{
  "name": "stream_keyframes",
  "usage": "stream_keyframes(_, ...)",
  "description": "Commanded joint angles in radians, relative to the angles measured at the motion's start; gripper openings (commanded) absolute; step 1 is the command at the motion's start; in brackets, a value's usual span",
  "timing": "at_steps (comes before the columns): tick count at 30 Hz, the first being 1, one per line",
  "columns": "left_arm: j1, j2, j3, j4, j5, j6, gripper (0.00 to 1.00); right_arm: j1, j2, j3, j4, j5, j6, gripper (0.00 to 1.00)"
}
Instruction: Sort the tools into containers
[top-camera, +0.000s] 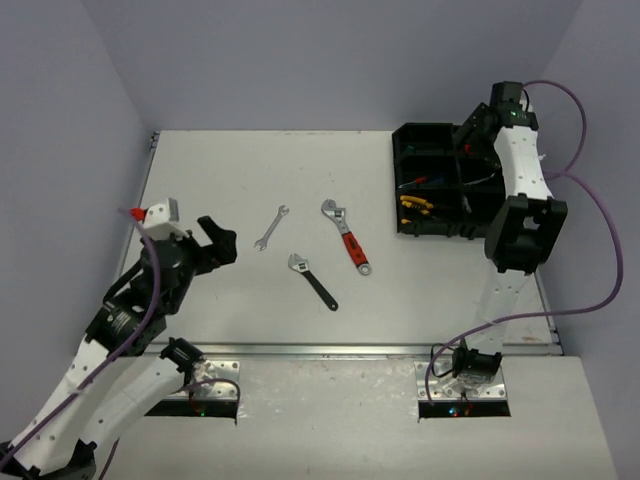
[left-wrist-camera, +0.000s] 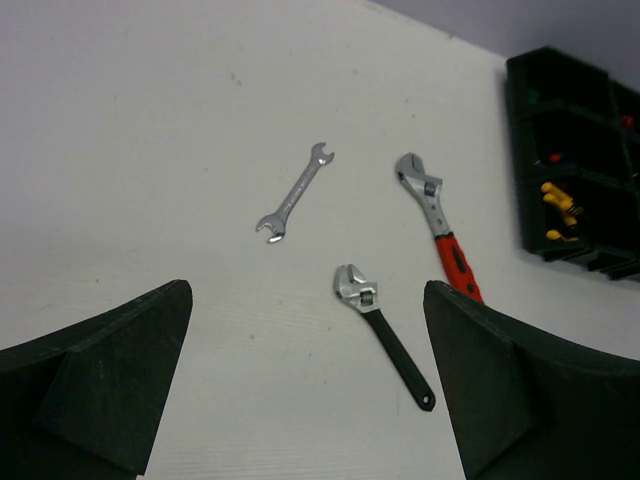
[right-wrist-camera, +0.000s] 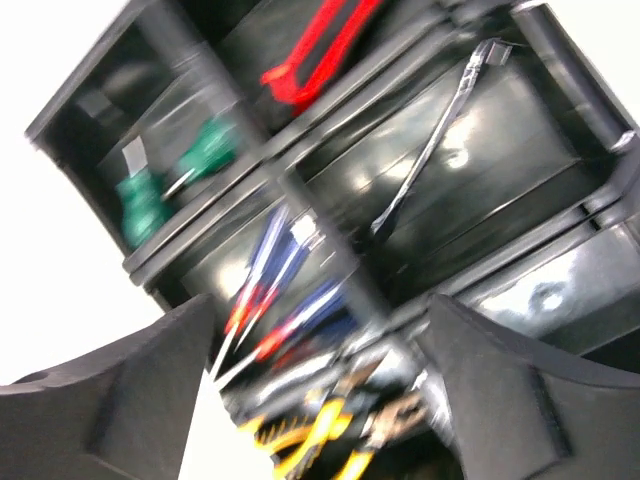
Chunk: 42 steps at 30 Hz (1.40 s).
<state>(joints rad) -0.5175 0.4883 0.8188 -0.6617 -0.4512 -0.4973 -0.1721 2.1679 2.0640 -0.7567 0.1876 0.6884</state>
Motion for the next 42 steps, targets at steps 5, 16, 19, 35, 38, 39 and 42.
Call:
stream_keyframes(5, 0.002, 0.496, 0.109, 0.001, 0.127, 0.0, 1.0, 0.266, -0.408, -0.301, 0.044, -0.166, -0.149, 0.97)
stream_keyframes(16, 0.107, 0.955, 0.325, 0.152, 0.308, 0.15, 1.0, 0.383, -0.804, -0.907, 0.211, -0.441, -0.248, 0.99)
stream_keyframes(19, 0.136, 1.126, 0.435, 0.136, 0.35, 0.189, 1.0, 0.384, -0.924, -1.063, 0.279, -0.497, -0.242, 0.99)
stream_keyframes(35, 0.235, 1.602, 0.822, -0.07, 0.4, 0.385, 0.82, 0.384, -1.071, -1.246, 0.273, -0.639, -0.346, 0.99)
stream_keyframes(38, 0.235, 1.649, 0.83, -0.093, 0.409, 0.405, 0.73, 0.384, -1.081, -1.265, 0.292, -0.662, -0.351, 0.99)
stream_keyframes(39, 0.235, 1.654, 0.826, -0.096, 0.414, 0.412, 0.73, 0.384, -1.086, -1.268, 0.292, -0.655, -0.358, 0.99)
stream_keyframes(42, 0.235, 1.682, 0.826, -0.116, 0.425, 0.424, 0.7, 0.384, -1.091, -1.272, 0.287, -0.634, -0.362, 0.99)
